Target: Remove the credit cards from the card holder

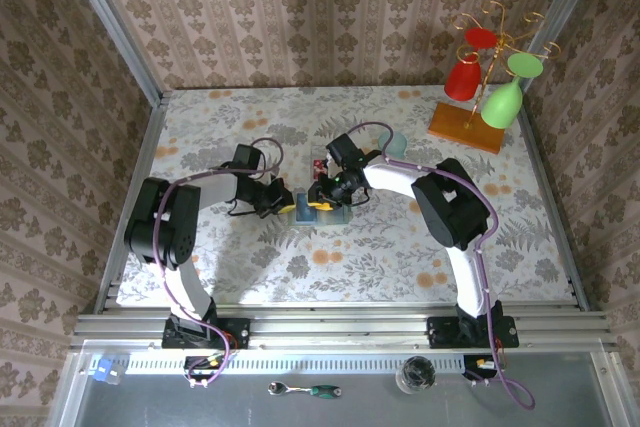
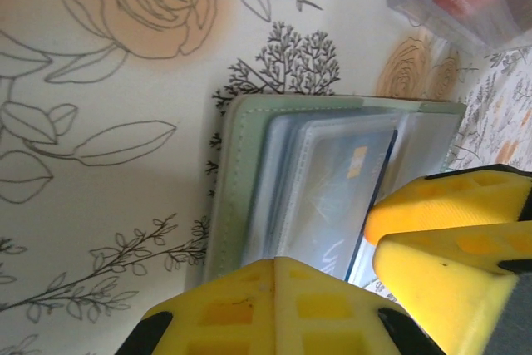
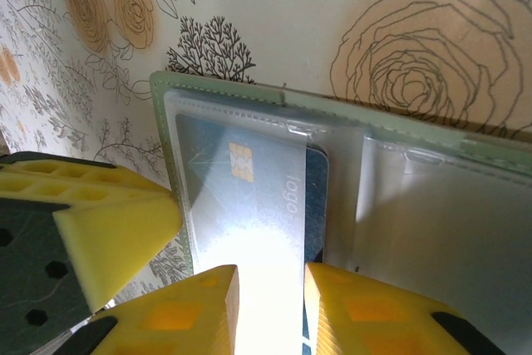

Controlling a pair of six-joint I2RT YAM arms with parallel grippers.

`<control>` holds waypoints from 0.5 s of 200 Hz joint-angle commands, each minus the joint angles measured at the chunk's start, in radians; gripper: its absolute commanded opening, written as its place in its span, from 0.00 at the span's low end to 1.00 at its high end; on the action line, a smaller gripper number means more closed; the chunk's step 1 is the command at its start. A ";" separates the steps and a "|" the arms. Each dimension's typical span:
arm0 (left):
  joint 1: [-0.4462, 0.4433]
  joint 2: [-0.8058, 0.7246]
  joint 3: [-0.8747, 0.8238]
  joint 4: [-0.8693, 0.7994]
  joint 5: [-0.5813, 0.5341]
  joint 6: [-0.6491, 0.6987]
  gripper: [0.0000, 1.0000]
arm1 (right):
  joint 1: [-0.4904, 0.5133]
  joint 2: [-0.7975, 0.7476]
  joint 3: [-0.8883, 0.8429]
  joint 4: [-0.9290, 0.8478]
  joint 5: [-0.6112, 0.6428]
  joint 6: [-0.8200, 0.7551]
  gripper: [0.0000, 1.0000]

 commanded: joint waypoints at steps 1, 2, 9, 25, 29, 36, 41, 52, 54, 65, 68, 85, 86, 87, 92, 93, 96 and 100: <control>0.009 0.014 -0.012 -0.017 0.003 0.027 0.07 | 0.006 0.031 0.027 -0.005 -0.028 -0.010 0.27; 0.009 0.014 -0.013 -0.017 0.003 0.027 0.07 | 0.006 0.032 0.028 -0.006 -0.028 -0.010 0.27; 0.010 0.015 -0.013 -0.017 0.003 0.027 0.07 | 0.006 0.033 0.028 -0.006 -0.030 -0.009 0.27; 0.010 0.018 -0.015 -0.013 0.004 0.027 0.07 | 0.008 0.035 0.030 -0.004 -0.033 -0.010 0.27; 0.010 0.021 -0.015 -0.012 0.003 0.027 0.07 | 0.008 0.038 0.032 -0.004 -0.033 -0.010 0.27; 0.010 0.023 -0.016 -0.012 0.004 0.029 0.07 | 0.008 0.039 0.033 -0.004 -0.035 -0.009 0.26; 0.010 0.024 -0.017 -0.010 0.004 0.029 0.07 | 0.009 0.040 0.033 -0.002 -0.039 -0.010 0.25; 0.010 0.028 -0.018 -0.009 0.006 0.027 0.07 | 0.009 0.041 0.033 0.000 -0.041 -0.010 0.24; 0.010 0.028 -0.019 -0.008 0.006 0.027 0.07 | 0.009 0.041 0.033 0.001 -0.042 -0.011 0.24; 0.010 0.029 -0.020 -0.005 0.007 0.027 0.07 | 0.011 0.043 0.033 0.003 -0.046 -0.010 0.22; 0.010 0.031 -0.020 -0.005 0.007 0.026 0.07 | 0.011 0.043 0.034 0.003 -0.047 -0.010 0.21; 0.010 0.032 -0.019 -0.004 0.007 0.027 0.07 | 0.013 0.045 0.034 0.004 -0.048 -0.012 0.21; 0.010 0.032 -0.020 -0.004 0.007 0.027 0.07 | 0.013 0.046 0.034 0.003 -0.048 -0.012 0.21; 0.010 0.032 -0.020 -0.004 0.008 0.027 0.07 | 0.013 0.046 0.034 0.002 -0.047 -0.012 0.21; 0.010 0.032 -0.021 -0.005 0.008 0.027 0.07 | 0.013 0.047 0.035 -0.002 -0.044 -0.012 0.21; 0.010 0.032 -0.021 -0.005 0.008 0.027 0.07 | 0.013 0.046 0.034 -0.003 -0.044 -0.013 0.21; 0.010 0.033 -0.020 -0.005 0.007 0.027 0.07 | 0.013 0.047 0.036 -0.007 -0.041 -0.014 0.22; 0.010 0.031 -0.021 -0.004 0.007 0.026 0.07 | 0.013 0.048 0.037 -0.011 -0.038 -0.016 0.22</control>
